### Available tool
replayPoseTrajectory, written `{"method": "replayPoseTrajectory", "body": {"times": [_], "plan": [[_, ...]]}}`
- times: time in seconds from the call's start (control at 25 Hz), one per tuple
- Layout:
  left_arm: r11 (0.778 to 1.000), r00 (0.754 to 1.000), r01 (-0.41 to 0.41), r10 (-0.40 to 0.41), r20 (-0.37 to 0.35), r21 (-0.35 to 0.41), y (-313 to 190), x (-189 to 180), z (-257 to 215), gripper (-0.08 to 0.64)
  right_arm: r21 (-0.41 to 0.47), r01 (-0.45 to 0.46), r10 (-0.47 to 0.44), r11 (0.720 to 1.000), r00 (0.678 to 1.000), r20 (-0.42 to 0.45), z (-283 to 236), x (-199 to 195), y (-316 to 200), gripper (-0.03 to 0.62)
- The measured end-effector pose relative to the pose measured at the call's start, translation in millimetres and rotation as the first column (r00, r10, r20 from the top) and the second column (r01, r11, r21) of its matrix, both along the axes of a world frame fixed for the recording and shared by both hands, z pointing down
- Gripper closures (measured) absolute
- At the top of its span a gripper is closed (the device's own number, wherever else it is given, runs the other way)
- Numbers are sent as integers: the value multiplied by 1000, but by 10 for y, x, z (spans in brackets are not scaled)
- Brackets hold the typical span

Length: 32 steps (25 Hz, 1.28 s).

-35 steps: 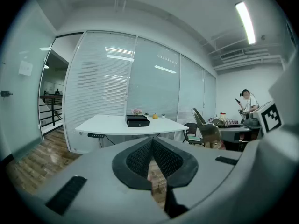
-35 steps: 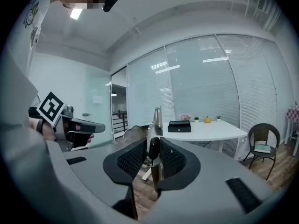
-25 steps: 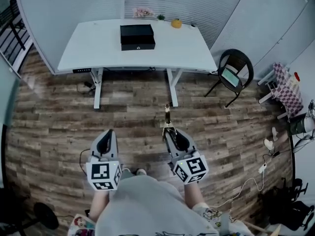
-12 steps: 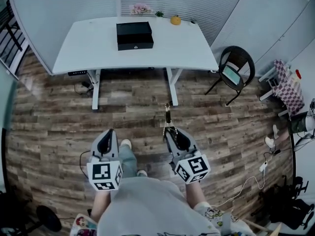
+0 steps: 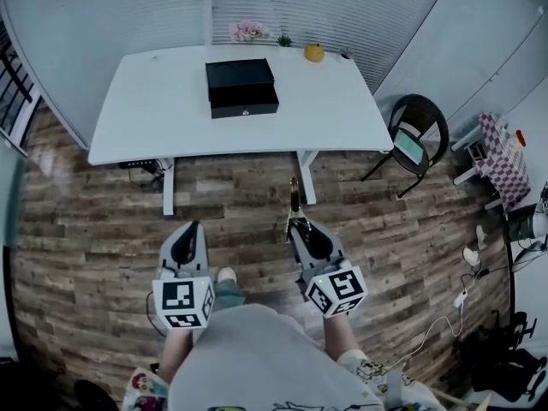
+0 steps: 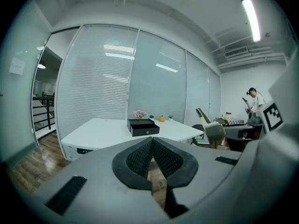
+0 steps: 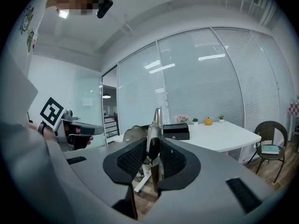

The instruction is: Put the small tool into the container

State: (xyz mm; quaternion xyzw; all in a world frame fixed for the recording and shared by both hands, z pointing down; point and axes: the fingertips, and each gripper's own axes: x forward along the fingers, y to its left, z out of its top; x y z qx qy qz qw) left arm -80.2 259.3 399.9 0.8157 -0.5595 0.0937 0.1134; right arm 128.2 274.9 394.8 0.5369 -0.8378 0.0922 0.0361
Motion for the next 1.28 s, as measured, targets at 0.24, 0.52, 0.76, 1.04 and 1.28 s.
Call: {"method": "replayPoseTrajectory", "body": {"times": [0.24, 0.52, 0.76, 1.04, 1.28], "plan": [[1000, 1000, -18, 18, 0, 11, -584, -180, -32, 554, -5, -26, 26, 1000, 1000, 14, -4, -170, -538, 509], [999, 999, -34, 34, 7, 0, -972, -383, 75, 554, -14, -53, 54, 998, 998, 15, 76, -325, -899, 509], [999, 999, -37, 37, 5, -26, -1087, -479, 158, 554, -34, -58, 58, 998, 998, 0, 103, -386, -1036, 509], [998, 999, -38, 38, -3, -43, -1293, -452, 253, 554, -49, -60, 59, 997, 998, -4, 187, -341, -1292, 509], [999, 1000, -26, 26, 3, -42, -1807, -317, 332, 554, -49, -48, 48, 998, 999, 8, 288, -222, -1816, 509]]}}
